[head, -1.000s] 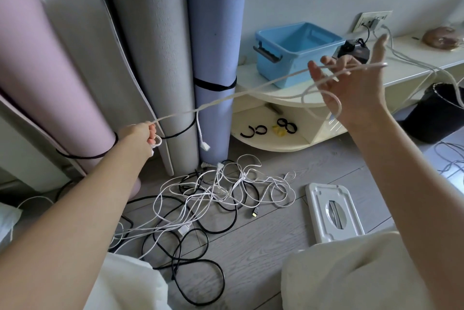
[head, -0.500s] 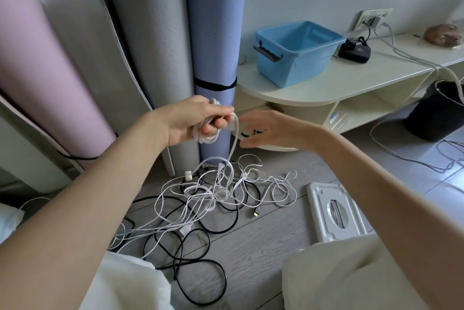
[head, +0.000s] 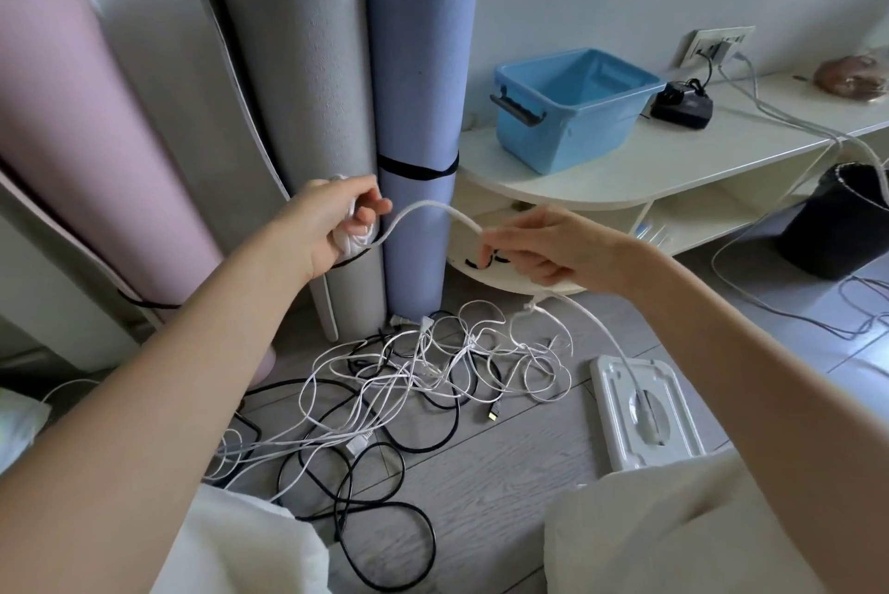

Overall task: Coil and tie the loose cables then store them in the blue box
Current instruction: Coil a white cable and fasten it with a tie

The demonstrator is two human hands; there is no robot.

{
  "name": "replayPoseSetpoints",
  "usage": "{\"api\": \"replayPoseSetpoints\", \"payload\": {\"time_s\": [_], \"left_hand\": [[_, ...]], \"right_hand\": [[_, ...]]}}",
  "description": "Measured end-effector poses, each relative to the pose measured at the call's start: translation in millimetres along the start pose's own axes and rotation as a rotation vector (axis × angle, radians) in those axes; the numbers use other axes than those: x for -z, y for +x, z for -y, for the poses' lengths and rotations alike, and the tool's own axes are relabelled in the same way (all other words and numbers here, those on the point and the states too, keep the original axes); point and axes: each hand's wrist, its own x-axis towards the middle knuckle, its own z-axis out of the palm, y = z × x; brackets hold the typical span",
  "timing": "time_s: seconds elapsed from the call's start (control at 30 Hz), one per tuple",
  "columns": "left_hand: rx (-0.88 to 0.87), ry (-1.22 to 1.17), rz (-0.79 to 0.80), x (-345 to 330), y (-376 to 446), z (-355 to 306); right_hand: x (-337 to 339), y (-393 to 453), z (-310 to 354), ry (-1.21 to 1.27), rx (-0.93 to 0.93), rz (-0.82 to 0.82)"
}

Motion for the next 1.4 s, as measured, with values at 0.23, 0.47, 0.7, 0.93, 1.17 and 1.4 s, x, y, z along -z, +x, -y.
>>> {"api": "replayPoseSetpoints", "payload": {"time_s": [0.23,0.47,0.7,0.93,1.17,1.4], "left_hand": [[0.039,0.007,0.473,-15,-22,-2],[0.305,0.311,0.788,-27,-28,23],[0.4,0.474,0.976,-36,-37,29],[0.364,0.13,0.642,-23,-14,24],[0.216,-0.271,0.302,-21,5,21],[-0.037,-0.497,0.293,-21,6,3]], "right_hand": [[-13,14,-6,-0.544,-0.312,-0.177],[-11,22,0,-0.388,-0.317,-0.441],[9,25,0,0.6,-0.259,-0.17],[14,9,12,0.578,-0.123,0.046],[-24,10,16,0.075,-0.101,0.24],[-46,13,7,-0.312,-0.151,0.336]]}}
